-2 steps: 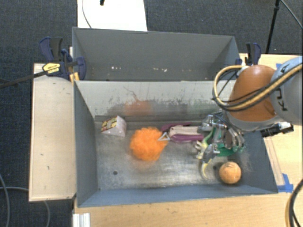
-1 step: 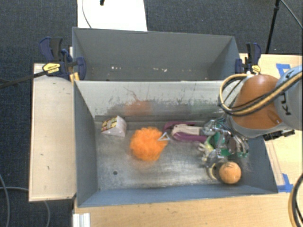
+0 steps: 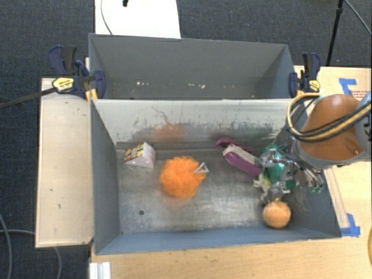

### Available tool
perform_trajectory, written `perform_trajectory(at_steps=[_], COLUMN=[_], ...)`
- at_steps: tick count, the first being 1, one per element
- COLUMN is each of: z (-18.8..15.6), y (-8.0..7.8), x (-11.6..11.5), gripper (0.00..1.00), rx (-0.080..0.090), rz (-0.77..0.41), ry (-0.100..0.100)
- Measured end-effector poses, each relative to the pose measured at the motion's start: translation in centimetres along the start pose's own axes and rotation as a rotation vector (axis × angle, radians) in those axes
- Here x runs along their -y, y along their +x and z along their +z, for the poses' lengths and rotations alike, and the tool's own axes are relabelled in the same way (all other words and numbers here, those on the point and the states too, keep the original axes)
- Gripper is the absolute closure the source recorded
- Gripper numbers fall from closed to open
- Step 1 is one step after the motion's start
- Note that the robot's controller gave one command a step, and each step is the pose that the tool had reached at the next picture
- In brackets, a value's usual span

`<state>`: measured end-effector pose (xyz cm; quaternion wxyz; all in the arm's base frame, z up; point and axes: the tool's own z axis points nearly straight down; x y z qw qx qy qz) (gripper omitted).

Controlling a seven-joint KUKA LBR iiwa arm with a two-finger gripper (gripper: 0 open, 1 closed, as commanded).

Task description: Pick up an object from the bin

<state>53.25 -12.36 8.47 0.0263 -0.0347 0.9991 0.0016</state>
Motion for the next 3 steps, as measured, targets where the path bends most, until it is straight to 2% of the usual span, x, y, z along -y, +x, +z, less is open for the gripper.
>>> perform_trajectory(at_steps=[1,2,3], z=[0.0,-18.6,-20.0], y=[0.0,-1.3,-1.6], x=[0.0,2.1,2.3], gripper=[1.0,1.0,1.0], rx=[0.0,-0.054,-0.049], rz=[-0.001,-0.024,-0.026], ry=[0.0,0.0,0.002])
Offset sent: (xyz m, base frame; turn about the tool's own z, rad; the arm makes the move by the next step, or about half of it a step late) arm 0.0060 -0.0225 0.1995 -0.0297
